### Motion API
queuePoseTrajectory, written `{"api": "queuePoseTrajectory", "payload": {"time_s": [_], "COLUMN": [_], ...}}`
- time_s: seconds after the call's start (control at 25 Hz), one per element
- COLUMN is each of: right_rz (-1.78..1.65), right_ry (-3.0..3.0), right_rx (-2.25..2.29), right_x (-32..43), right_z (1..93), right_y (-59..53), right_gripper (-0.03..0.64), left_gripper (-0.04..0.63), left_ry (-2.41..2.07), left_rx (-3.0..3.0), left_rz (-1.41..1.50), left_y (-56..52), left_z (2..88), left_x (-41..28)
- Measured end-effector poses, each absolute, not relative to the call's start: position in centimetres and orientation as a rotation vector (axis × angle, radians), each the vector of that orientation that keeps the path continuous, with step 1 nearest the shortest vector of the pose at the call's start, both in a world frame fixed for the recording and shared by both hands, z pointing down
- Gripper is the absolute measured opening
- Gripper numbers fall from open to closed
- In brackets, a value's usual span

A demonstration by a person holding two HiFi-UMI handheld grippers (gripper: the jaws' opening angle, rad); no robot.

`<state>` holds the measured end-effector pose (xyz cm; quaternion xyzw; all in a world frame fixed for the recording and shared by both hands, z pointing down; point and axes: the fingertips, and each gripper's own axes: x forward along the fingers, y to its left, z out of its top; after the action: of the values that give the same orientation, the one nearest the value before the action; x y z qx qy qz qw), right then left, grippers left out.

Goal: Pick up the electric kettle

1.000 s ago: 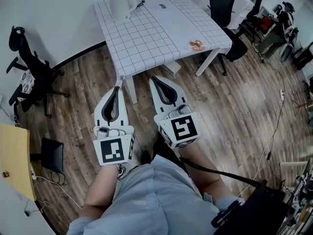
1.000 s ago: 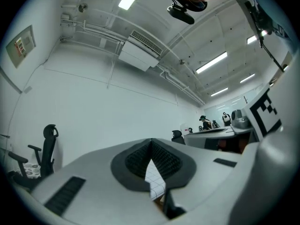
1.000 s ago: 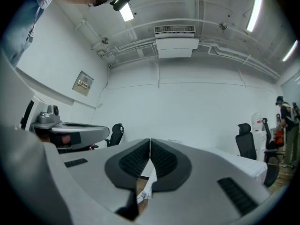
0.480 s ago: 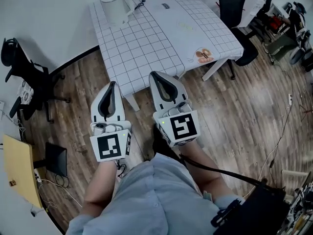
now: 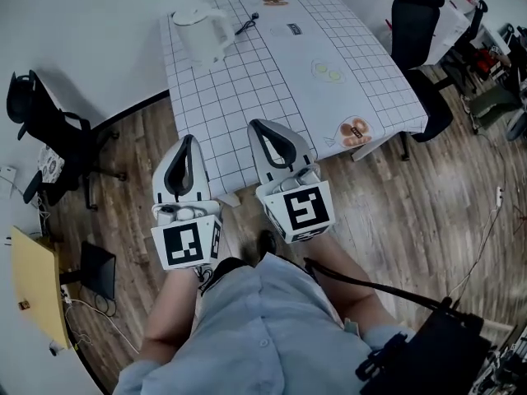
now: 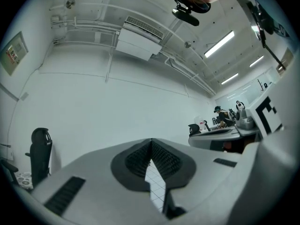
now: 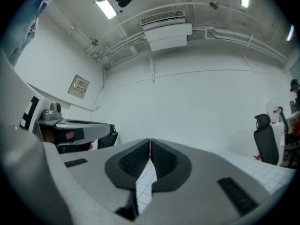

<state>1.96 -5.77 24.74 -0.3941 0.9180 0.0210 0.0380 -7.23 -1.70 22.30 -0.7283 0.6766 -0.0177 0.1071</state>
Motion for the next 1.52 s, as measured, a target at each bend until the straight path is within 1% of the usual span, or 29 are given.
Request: {"api": "queuePoseTrajectory", "payload": {"time_s": [0.24,0.4,0.72,1.16,1.2,1.28,1.4,1.52], "right_rz": [0.074,0.087,0.101,0.064,0.058,0.048,0.011,-0.011], "right_ry": [2.832,2.828,2.838,2.896,2.882,2.847,2.867,2.881], "right_rx": [-1.150,-1.138,-1.153,-1.095,-1.075,-1.038,-1.019,-1.034], "right_x": [0.0,0.7,-0.1,-4.9,-5.5,-6.9,-8.0,-9.2], "right_z": [20.7,23.1,24.3,28.1,28.1,28.1,29.6,31.4], "right_y": [-9.3,-11.8,-17.4,-28.2,-29.3,-31.3,-33.3,-36.3], "right_gripper": [0.003,0.003,0.003,0.008,0.021,0.086,0.124,0.141], "left_gripper": [0.000,0.000,0.000,0.000,0.000,0.000,0.000,0.000], "left_ry": [2.022,2.044,2.046,2.067,2.066,2.069,2.099,2.120], "left_rx": [-2.090,-2.061,-2.078,-2.175,-2.186,-2.204,-2.240,-2.257], "left_rz": [-0.057,-0.050,-0.042,-0.036,-0.033,-0.027,-0.032,-0.033], "left_y": [-4.4,-6.2,-11.6,-22.6,-23.7,-25.4,-27.1,-29.5], "left_z": [18.1,20.8,22.3,26.2,26.6,27.3,29.0,30.6], "left_x": [-9.1,-8.7,-9.5,-13.6,-14.0,-15.0,-15.9,-17.3]}}
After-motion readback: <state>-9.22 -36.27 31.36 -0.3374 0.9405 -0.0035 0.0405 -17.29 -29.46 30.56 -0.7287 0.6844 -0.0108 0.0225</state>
